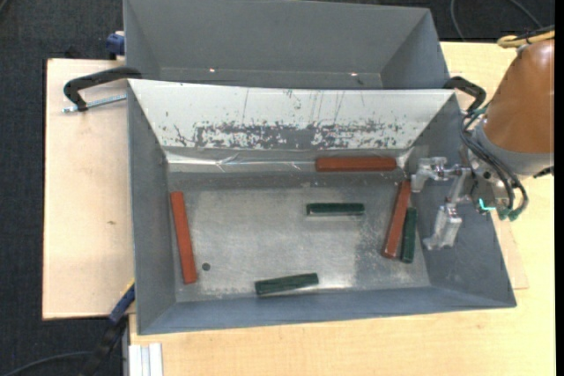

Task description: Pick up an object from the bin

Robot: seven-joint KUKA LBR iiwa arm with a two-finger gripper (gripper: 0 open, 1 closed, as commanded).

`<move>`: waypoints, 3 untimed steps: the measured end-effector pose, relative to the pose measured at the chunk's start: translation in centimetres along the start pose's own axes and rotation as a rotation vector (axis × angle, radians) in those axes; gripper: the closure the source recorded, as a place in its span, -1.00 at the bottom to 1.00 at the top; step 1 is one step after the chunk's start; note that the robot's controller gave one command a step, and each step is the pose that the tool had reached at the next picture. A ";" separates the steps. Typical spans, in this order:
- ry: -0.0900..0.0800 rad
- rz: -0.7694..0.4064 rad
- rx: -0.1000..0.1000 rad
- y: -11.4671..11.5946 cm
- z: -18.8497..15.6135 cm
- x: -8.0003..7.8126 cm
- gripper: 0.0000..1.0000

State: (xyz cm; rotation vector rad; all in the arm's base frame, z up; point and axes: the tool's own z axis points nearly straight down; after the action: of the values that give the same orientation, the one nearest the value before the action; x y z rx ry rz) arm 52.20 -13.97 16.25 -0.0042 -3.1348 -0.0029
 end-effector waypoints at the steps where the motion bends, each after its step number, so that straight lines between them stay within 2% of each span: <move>1: -0.002 -0.260 -0.001 2.7 9.4 0.6 -1.00; 2: -0.006 -0.265 -0.003 2.9 9.2 0.5 1.00; 3: -0.020 -0.342 0.005 6.0 -3.7 1.0 1.00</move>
Offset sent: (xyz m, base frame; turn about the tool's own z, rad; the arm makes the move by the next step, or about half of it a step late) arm -0.0058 0.0252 -0.0925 -0.2594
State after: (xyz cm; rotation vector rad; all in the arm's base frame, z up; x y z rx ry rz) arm 51.29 -8.03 19.93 0.5329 -3.1093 0.0039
